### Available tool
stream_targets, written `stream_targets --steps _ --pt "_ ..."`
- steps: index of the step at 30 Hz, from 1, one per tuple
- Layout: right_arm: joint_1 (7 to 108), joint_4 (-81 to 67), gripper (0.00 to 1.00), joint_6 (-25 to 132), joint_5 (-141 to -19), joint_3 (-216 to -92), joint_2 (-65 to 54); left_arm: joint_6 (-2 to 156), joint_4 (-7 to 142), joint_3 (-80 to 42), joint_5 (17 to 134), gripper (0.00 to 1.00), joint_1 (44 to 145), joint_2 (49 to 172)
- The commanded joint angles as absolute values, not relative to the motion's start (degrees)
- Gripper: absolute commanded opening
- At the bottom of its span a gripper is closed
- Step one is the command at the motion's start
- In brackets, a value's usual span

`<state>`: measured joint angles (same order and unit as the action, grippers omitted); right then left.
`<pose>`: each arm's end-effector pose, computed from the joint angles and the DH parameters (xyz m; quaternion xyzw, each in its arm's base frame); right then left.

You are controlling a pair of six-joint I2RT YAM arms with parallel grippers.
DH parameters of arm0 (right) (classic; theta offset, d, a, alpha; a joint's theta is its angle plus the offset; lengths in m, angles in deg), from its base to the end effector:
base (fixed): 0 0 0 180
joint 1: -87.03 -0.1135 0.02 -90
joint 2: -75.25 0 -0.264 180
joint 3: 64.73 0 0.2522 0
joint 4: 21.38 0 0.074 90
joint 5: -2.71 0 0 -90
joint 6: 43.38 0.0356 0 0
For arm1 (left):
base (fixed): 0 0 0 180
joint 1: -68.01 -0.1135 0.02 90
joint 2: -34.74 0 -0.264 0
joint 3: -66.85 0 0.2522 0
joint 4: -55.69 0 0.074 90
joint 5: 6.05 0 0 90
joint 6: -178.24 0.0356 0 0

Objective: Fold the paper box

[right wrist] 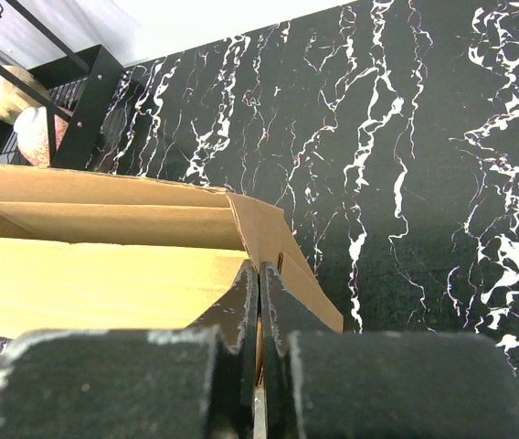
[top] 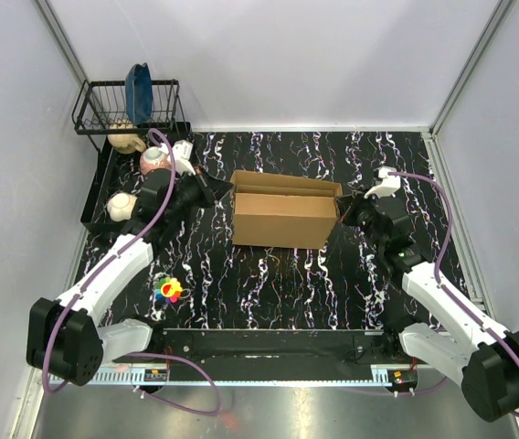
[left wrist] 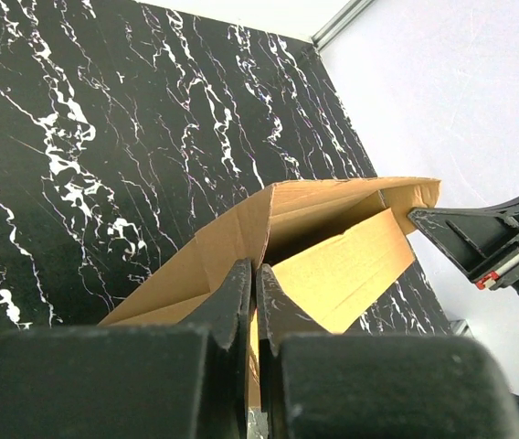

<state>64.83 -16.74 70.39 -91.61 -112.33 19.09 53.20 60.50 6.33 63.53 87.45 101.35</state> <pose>0.2130 0.0840 0.2702 0.0341 0.7827 0.2152 0.5830 0.2518 -0.1020 0.3087 0.0088 0.7672 -0.4084 0.4946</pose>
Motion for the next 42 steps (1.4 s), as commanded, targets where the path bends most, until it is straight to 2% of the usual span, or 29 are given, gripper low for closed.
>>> stream_targets --steps 1,18,29,42 --pt "62.94 -4.01 0.00 69.21 -91.16 -110.92 16.98 47.13 55.48 7.47 59.96 0.00 87.61 101.28" --pt "61.10 -3.40 0.00 67.98 -93.44 -111.62 15.67 41.58 56.35 7.21 58.56 0.00 87.61 101.98" --pt "60.40 -3.04 0.00 67.63 -94.50 -111.53 15.93 44.47 60.66 2.90 58.47 0.00 86.56 103.21" --pt "60.04 -3.13 0.00 67.54 -94.85 -111.62 15.40 41.75 61.37 0.44 53.20 0.01 82.95 104.00"
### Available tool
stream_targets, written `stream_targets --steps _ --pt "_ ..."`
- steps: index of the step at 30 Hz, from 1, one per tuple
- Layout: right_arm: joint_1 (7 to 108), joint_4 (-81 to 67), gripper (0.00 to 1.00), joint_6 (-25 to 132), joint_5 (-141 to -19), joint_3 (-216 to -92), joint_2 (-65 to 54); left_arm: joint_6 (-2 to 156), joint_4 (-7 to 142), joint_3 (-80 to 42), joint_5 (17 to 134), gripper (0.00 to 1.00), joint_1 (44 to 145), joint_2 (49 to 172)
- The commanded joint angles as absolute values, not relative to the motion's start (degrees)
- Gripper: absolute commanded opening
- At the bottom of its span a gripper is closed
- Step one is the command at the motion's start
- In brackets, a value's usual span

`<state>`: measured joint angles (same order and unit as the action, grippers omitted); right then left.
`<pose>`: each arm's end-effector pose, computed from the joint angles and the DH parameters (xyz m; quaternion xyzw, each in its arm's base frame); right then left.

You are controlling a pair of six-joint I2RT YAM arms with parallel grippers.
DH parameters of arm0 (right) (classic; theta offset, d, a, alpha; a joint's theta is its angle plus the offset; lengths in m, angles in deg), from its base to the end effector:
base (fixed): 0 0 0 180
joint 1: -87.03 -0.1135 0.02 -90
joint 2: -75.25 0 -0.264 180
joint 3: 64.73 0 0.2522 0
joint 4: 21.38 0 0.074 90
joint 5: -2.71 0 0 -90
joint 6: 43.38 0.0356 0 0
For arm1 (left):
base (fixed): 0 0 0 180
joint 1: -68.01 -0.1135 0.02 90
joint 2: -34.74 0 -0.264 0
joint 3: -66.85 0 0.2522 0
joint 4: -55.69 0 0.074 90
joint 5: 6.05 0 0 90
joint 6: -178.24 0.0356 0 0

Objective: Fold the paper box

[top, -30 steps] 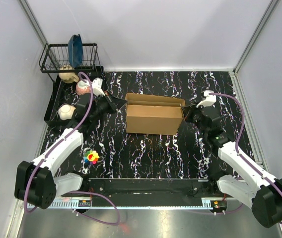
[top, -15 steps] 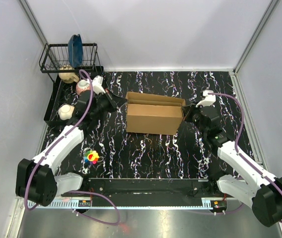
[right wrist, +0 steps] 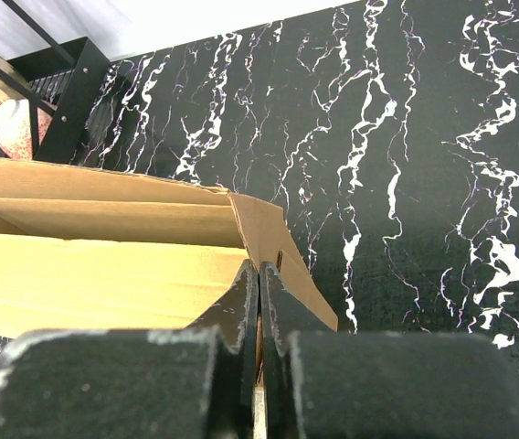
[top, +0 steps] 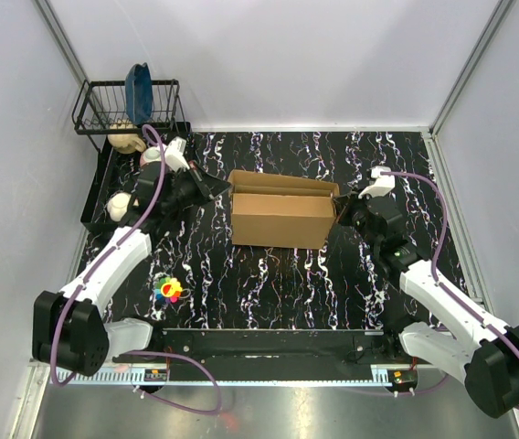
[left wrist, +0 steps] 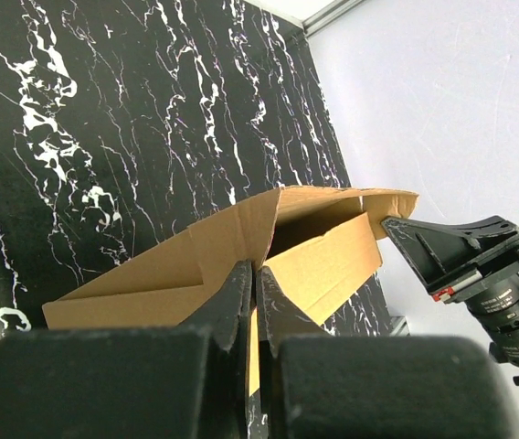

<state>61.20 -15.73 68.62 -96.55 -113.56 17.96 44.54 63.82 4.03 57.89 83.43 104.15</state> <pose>0.2119 0.0962 0.2719 0.0233 0.7872 0.1903 0.5861 0.2659 -0.0896 0.3048 -0.0549 0.7817 -0.4488 0.4295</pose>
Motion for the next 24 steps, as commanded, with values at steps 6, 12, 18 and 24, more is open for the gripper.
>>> stream_targets --steps 6,12,18,24 --pt "59.78 -3.13 0.00 67.37 -95.20 -111.71 15.23 36.75 57.68 1.67 50.29 0.01 83.04 104.70" --pt "59.52 -3.22 0.00 67.45 -95.38 -111.89 15.05 35.07 56.00 2.81 49.41 0.01 83.48 104.53" --pt "59.25 -3.13 0.00 67.36 -95.64 -111.97 14.70 35.07 56.09 4.31 49.50 0.01 84.36 104.18" --pt "58.81 -2.87 0.00 67.36 -96.17 -112.33 14.43 35.68 56.18 5.80 50.03 0.01 85.94 104.35"
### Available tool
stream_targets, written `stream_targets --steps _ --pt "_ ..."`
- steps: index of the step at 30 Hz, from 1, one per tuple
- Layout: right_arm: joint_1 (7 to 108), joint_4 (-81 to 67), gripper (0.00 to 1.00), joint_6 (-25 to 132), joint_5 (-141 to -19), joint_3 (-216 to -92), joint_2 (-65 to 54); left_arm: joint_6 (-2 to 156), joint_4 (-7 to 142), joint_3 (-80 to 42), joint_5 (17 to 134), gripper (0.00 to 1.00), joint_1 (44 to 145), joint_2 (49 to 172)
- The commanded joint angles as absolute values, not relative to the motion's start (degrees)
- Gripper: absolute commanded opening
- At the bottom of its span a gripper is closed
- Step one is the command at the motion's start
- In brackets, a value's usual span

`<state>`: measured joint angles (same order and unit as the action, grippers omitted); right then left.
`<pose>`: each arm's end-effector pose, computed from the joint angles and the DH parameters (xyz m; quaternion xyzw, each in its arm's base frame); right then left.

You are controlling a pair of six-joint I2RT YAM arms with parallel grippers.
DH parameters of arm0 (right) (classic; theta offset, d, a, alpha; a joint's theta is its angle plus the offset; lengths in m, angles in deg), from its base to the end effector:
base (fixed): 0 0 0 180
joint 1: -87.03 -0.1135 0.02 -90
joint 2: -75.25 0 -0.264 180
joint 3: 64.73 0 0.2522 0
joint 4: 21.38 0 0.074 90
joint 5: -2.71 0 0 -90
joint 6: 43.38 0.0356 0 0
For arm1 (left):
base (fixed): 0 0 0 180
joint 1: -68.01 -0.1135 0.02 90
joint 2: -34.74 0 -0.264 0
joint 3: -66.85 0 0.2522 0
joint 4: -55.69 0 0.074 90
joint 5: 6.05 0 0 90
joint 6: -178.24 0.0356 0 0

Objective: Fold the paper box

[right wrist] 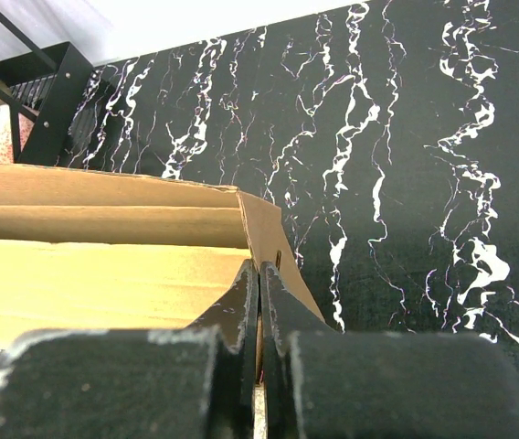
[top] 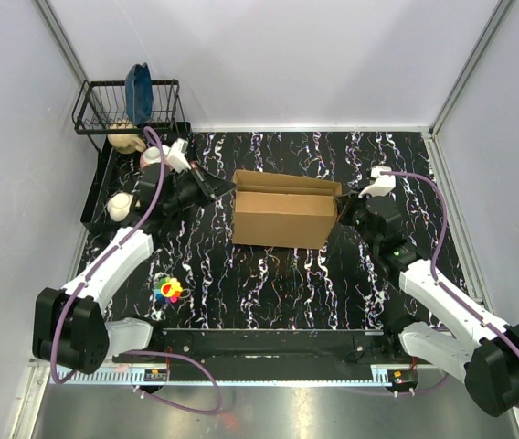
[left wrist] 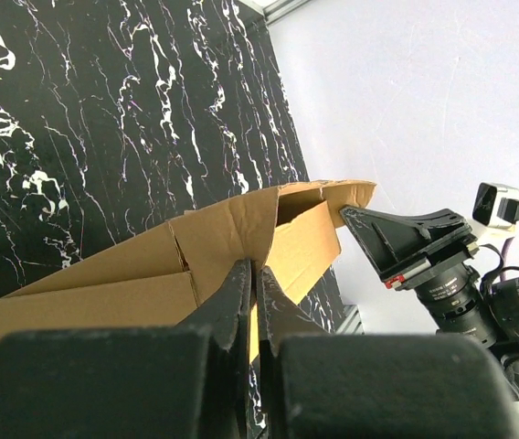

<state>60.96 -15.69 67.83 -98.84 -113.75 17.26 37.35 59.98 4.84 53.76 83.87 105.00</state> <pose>0.2138 0.0967 0.2705 0.0280 0.7894 0.1708 0.5889 0.2670 -0.0945 0.3030 -0.0713 0.7673 -0.5020 0.3927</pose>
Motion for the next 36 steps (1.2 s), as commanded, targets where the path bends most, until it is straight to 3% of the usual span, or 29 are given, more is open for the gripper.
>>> stream_targets --steps 1,36 --pt "58.64 -2.87 0.00 67.36 -96.26 -112.33 14.52 36.38 56.70 5.98 50.29 0.01 86.46 104.44" --pt "58.29 -2.52 0.00 67.45 -96.17 -111.98 15.14 57.57 76.66 2.11 56.97 0.01 83.31 98.73"
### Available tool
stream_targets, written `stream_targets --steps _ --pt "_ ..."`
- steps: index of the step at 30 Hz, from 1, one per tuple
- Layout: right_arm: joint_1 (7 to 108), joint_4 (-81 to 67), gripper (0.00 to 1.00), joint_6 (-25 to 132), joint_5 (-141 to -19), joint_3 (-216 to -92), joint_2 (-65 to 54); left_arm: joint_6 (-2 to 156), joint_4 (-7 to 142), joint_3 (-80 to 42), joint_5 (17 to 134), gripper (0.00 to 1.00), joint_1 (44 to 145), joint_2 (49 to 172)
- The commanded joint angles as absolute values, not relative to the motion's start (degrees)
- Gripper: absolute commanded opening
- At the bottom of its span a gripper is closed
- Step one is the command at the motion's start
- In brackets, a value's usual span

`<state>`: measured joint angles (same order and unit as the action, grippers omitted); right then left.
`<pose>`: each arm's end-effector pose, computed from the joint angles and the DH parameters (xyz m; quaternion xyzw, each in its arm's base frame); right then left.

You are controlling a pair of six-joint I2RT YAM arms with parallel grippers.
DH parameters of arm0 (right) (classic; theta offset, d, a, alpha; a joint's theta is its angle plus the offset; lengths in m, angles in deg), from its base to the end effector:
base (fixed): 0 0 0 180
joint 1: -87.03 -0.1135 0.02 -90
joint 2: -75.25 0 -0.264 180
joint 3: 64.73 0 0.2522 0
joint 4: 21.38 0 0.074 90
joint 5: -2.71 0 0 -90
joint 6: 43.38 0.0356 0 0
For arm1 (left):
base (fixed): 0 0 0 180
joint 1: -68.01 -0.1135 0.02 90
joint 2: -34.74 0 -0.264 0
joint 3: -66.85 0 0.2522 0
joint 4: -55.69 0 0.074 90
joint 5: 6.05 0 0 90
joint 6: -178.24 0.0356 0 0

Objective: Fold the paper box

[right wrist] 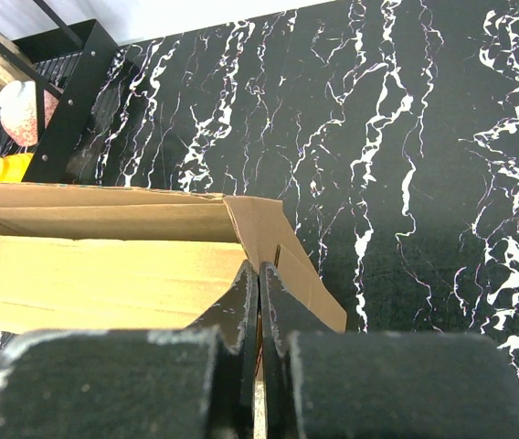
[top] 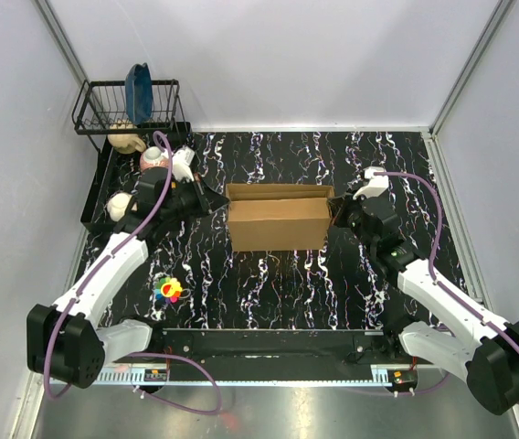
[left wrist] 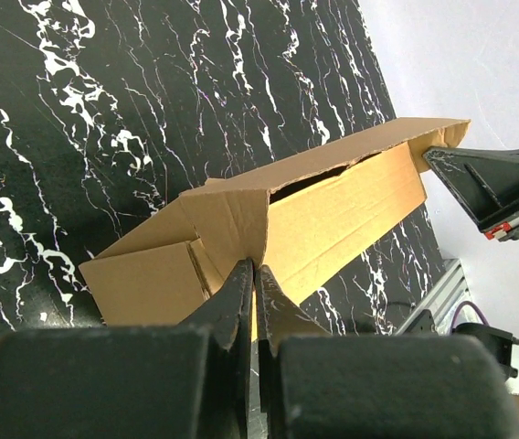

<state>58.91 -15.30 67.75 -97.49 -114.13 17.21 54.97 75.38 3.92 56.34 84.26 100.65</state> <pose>0.2103 0.1052 0.2719 0.0061 0.7906 0.1895 0.5823 0.2464 -0.0890 0.3007 0.0112 0.8189 -0.4058 0.4057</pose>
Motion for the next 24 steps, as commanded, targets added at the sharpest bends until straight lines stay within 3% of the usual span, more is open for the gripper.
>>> stream_targets --steps 1,24 --pt "58.29 -2.52 0.00 67.37 -96.08 -111.97 15.05 57.74 76.66 2.03 57.15 0.01 83.30 98.64" --pt "58.20 -2.69 0.00 67.54 -95.99 -111.62 15.14 62.15 76.75 4.74 60.40 0.00 83.04 96.62"
